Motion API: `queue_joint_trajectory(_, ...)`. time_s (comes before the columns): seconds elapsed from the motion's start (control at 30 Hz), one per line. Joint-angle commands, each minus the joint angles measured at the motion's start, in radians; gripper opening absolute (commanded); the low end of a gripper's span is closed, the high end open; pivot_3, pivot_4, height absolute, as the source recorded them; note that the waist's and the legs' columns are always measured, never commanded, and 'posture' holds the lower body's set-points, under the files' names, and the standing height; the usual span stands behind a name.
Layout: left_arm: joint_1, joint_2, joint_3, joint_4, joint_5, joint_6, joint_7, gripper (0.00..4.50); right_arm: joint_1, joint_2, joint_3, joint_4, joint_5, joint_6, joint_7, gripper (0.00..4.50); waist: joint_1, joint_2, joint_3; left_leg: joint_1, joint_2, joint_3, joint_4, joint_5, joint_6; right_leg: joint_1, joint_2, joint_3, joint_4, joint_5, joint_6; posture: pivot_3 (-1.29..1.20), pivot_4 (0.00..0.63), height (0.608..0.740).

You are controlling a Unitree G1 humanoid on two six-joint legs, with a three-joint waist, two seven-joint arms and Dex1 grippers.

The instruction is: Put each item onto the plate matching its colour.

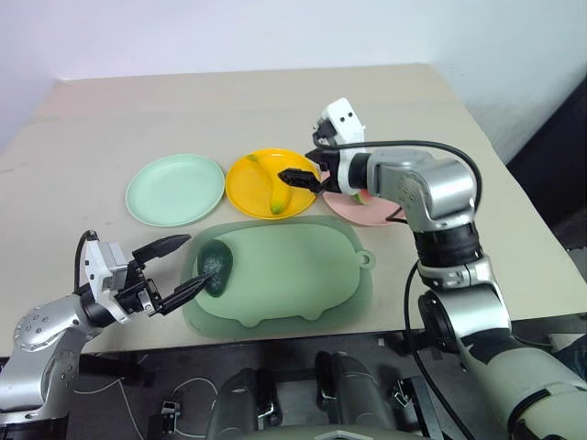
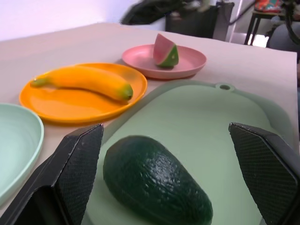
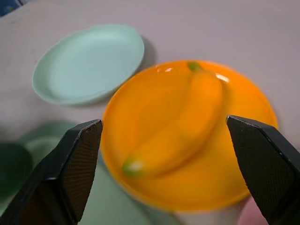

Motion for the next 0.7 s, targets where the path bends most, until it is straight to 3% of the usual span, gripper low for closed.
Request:
queue_joint_trajectory(0.03, -0.004, 0.012, 0.029, -0.055, -0.02, 0.021, 0.032, 4.5, 0.086, -0.054, -0.061, -0.201, 0.063, 0.031, 0.001, 4.47, 0.008, 0.0, 0.0, 0.0, 0.0, 0.0, 0.0, 0.0, 0.0, 0.0, 0.0, 0.0, 0.0, 0.0, 0.0, 0.0, 0.15, 0.696)
queue_joint_trajectory(0.33, -0.02, 0.004, 0.024, -0.142, -0.002, 0.102, 0.173, 4.5, 0.396, -0.202, -0.198, -0.564, 0.275, 0.037, 0.088, 4.47, 0.024, -0.001, 0.0, 0.001, -0.001, -0.001, 0.0, 0.0, 0.0, 0.003, 0.0, -0.001, -0.003, 0.0, 0.0, 0.0, 0.15, 0.696)
queue_joint_trajectory(0.57, -0.015, -0.013, 0.016, -0.18, 0.014, 0.146, 0.274, 4.5, 0.625, -0.259, -0.189, -0.652, 0.308, -0.089, 0.112, 4.47, 0.035, -0.001, 0.0, 0.002, -0.001, -0.002, 0.0, 0.0, 0.0, 0.005, 0.0, -0.001, -0.004, -0.001, -0.001, 0.0, 0.15, 0.696)
queue_joint_trajectory(0.7, -0.003, -0.025, 0.016, -0.208, 0.018, 0.18, 0.331, 4.5, 0.66, -0.252, -0.18, -0.664, 0.343, -0.153, 0.117, 4.47, 0.037, -0.001, 0.0, 0.002, -0.001, -0.003, 0.0, 0.0, 0.001, 0.008, 0.001, -0.002, -0.01, -0.001, -0.001, 0.0, 0.15, 0.696)
